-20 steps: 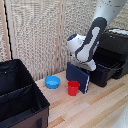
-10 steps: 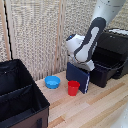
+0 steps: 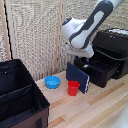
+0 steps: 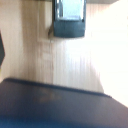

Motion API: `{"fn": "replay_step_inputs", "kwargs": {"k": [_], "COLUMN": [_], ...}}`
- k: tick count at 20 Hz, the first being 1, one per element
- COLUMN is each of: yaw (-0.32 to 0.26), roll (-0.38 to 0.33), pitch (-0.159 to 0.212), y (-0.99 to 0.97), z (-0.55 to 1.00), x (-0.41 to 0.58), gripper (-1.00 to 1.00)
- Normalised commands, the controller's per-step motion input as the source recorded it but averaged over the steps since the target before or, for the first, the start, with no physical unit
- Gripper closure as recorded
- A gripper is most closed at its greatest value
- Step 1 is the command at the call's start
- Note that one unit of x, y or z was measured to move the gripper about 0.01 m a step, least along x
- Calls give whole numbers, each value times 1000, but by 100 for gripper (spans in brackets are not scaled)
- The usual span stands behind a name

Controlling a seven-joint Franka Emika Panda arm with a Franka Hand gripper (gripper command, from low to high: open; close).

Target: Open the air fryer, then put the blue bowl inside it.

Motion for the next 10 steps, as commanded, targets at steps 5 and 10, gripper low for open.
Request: {"fn": "replay_step_inputs", "kwargs": {"k": [5,10], "yaw": [-24,0], "roll": [211,292], "pitch": [20,31], "y": [488,539], "z": [478,245], "x": [213,257], "gripper": [-100,-100]}}
